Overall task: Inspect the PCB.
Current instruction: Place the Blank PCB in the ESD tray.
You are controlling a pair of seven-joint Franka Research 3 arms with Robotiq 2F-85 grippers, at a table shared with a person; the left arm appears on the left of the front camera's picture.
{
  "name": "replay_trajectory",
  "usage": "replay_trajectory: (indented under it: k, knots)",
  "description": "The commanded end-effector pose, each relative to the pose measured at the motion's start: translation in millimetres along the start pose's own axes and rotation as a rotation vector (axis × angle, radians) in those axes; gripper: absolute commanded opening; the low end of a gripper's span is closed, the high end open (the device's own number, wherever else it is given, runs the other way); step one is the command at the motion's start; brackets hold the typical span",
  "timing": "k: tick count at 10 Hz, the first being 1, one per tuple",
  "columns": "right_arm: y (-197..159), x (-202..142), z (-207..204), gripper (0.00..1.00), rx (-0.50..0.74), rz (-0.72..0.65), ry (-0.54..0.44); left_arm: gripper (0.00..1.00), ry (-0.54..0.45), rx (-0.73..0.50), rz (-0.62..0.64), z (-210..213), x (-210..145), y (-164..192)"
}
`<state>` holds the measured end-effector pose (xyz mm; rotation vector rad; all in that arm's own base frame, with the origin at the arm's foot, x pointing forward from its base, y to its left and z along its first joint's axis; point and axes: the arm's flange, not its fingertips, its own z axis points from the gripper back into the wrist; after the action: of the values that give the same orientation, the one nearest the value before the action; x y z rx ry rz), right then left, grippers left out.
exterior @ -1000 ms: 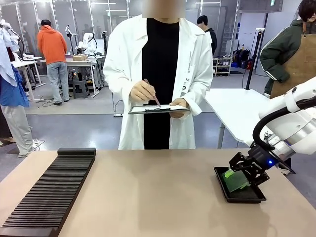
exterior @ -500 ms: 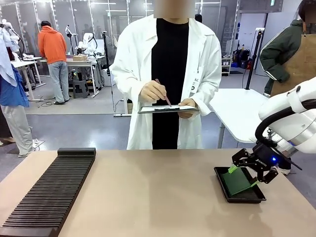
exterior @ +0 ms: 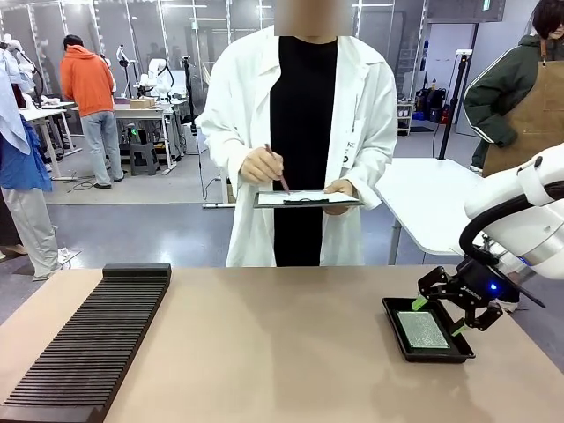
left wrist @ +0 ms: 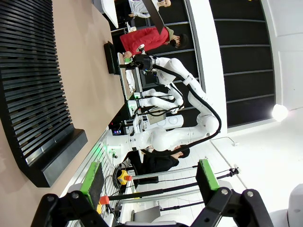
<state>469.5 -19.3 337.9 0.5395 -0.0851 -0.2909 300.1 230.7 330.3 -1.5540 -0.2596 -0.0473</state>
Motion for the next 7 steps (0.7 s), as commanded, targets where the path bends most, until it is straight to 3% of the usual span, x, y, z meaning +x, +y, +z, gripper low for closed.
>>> replay_trajectory:
  k: [1,7]
  knots:
    - [1.9,2.6,1.6,1.00,-0.008,0.014,0.000,1.00,-0.003,0.005,-0.003,0.0,0.7,0.0]
    - [1.9,2.6,1.6,1.00,-0.008,0.014,0.000,1.00,-0.003,0.005,-0.003,0.0,0.7,0.0]
